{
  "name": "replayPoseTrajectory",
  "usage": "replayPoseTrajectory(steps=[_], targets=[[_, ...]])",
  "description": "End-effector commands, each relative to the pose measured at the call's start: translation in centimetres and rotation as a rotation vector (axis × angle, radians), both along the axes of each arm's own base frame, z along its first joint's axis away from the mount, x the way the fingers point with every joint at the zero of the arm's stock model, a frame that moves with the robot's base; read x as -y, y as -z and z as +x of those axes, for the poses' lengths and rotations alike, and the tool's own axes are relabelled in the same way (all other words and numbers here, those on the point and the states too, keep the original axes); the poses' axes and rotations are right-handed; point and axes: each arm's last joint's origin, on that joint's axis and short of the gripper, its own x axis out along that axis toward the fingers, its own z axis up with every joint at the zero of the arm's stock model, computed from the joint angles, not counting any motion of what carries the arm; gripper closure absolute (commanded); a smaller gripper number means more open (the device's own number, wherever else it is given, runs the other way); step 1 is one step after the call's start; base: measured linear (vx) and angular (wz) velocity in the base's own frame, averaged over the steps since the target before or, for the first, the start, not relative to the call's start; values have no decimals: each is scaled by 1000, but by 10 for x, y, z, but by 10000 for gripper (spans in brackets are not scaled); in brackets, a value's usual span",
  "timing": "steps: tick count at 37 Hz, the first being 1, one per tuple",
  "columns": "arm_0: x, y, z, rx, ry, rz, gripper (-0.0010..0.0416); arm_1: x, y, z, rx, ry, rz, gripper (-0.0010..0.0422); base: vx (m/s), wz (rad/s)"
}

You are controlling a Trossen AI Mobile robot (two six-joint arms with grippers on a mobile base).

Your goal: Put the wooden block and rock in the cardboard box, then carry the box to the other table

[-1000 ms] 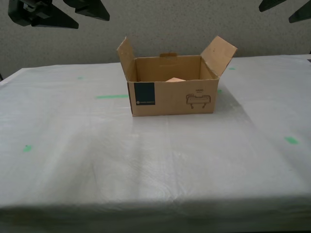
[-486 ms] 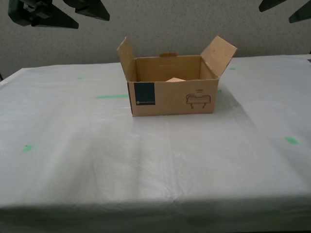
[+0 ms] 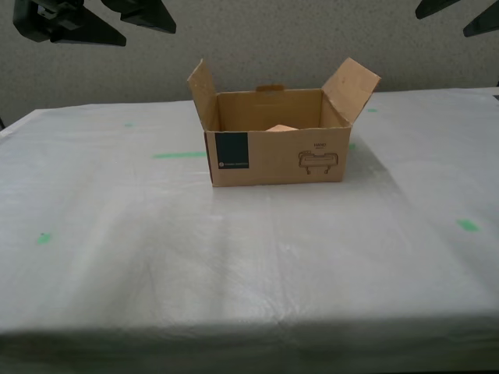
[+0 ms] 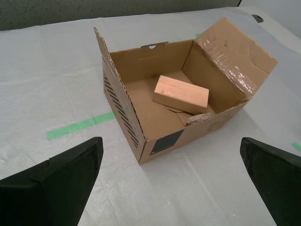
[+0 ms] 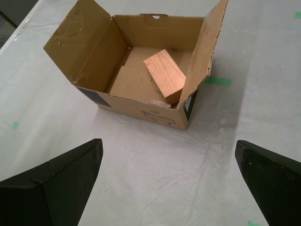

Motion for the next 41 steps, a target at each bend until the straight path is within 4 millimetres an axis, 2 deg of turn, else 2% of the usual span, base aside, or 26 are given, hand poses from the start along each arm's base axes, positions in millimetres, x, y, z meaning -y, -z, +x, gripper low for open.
replayPoseTrajectory(steps=[1,41], targets=[[0,0,0,2,1,1,13,0,0,0,1,0,0,12,0,0],[0,0,0,2,1,1,12,0,0,0,1,0,0,12,0,0]])
